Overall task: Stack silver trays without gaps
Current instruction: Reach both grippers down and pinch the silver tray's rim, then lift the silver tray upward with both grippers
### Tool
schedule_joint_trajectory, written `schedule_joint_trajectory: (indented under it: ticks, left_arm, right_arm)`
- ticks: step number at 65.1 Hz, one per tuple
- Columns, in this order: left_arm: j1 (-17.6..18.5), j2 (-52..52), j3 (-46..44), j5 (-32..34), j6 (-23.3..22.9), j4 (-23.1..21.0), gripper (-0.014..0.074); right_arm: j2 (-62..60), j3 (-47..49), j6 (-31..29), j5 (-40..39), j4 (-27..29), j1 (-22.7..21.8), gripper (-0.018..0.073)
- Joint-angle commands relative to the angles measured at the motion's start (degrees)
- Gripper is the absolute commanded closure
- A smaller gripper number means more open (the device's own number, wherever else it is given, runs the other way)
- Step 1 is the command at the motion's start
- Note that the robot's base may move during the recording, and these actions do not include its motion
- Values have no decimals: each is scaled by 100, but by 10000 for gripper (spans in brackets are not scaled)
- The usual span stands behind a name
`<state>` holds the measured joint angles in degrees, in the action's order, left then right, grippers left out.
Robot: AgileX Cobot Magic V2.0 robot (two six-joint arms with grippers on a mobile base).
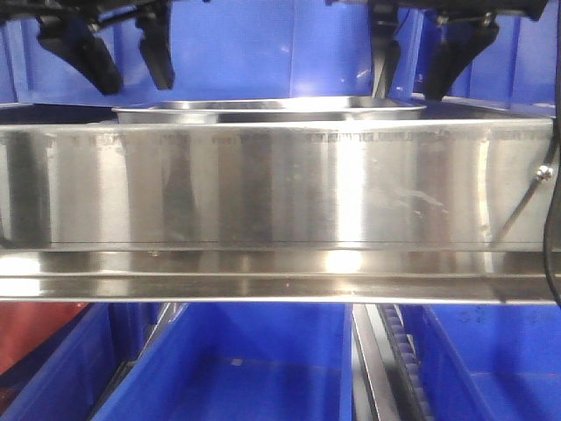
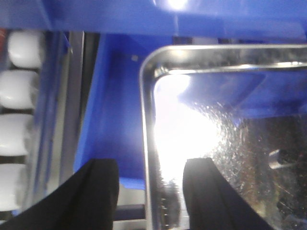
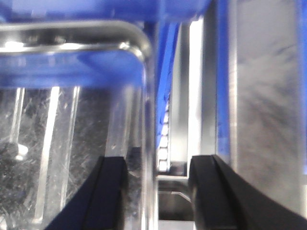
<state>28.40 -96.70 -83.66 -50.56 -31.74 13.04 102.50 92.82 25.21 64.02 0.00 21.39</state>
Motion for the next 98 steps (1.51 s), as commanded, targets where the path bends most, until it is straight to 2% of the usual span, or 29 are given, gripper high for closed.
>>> schedule_joint_trajectory:
  ticks: [1,98]
  left_arm:
    - [25,-69,-41,44,-54,-111,349]
    - [13,-454,-41,-77,-54,-243,351]
  right_arm:
    - [16,53,-28,-17,0,-5,348]
    - [348,22,-28,-115,0,-5,348]
